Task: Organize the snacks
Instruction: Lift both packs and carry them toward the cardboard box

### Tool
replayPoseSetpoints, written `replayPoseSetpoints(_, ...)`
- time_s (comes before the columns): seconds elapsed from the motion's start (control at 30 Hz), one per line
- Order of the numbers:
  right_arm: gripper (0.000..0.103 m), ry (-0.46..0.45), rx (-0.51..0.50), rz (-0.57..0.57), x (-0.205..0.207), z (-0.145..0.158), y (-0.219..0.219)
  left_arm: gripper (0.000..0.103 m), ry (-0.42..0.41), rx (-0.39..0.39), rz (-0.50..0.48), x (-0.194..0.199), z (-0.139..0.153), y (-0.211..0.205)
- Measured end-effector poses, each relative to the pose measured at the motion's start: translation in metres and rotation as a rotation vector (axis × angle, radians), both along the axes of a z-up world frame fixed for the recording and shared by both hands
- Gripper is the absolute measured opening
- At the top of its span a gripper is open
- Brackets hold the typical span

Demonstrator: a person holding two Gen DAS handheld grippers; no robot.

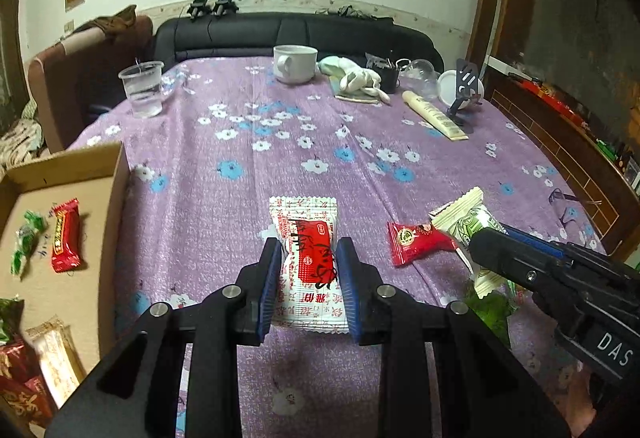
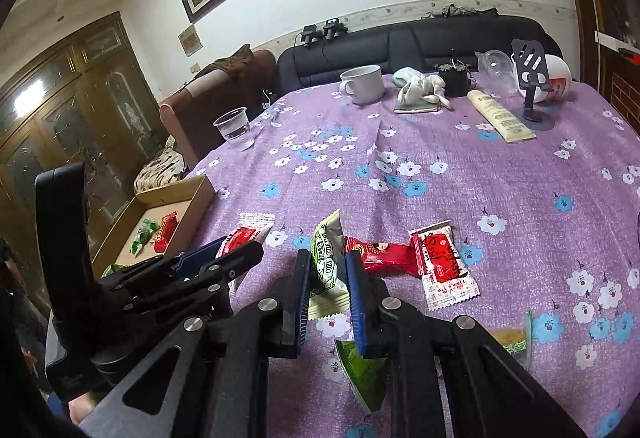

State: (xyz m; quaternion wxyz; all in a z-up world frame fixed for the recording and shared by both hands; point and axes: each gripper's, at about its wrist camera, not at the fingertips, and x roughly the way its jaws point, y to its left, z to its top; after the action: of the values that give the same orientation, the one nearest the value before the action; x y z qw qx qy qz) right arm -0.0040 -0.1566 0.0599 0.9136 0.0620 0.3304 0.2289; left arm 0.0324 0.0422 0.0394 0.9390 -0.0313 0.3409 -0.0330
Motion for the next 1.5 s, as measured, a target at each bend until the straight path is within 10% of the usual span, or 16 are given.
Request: replayPoseSetpoints(1.5, 0.018, -0.063, 0.001, 0.014, -0.011, 0.007, 0.003, 0.026, -0.201, 0.184, 0.079, -0.021, 0.020, -0.015)
